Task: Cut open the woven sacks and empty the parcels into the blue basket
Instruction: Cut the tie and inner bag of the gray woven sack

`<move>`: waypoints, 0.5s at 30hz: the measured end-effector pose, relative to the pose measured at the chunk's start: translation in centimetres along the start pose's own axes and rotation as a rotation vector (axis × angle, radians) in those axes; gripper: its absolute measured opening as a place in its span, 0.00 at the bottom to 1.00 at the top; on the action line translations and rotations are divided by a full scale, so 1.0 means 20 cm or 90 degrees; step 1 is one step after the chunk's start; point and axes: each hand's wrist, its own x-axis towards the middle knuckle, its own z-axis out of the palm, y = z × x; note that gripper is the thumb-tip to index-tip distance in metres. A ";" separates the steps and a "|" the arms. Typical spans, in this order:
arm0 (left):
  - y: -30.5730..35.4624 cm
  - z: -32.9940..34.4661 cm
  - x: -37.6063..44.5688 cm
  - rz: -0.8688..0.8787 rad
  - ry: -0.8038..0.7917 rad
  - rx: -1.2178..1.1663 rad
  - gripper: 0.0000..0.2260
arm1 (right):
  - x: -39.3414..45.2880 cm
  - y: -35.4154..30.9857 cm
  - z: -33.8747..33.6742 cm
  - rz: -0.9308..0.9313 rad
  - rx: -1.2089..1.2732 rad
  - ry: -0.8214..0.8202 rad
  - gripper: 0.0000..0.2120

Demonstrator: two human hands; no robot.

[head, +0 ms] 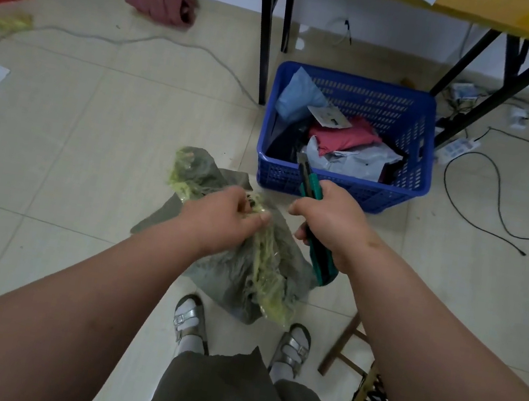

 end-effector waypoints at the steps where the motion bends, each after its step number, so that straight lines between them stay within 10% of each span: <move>1: -0.02 0.00 0.00 -0.030 0.000 -0.071 0.19 | -0.01 0.00 -0.01 0.001 -0.032 0.014 0.10; 7: -0.06 -0.02 -0.02 -0.144 -0.050 -0.379 0.22 | -0.17 0.08 0.05 -0.060 -0.294 -0.079 0.12; 15: -0.04 -0.01 -0.05 -0.095 -0.004 -0.342 0.04 | -0.26 0.14 0.13 -0.175 -0.484 -0.049 0.12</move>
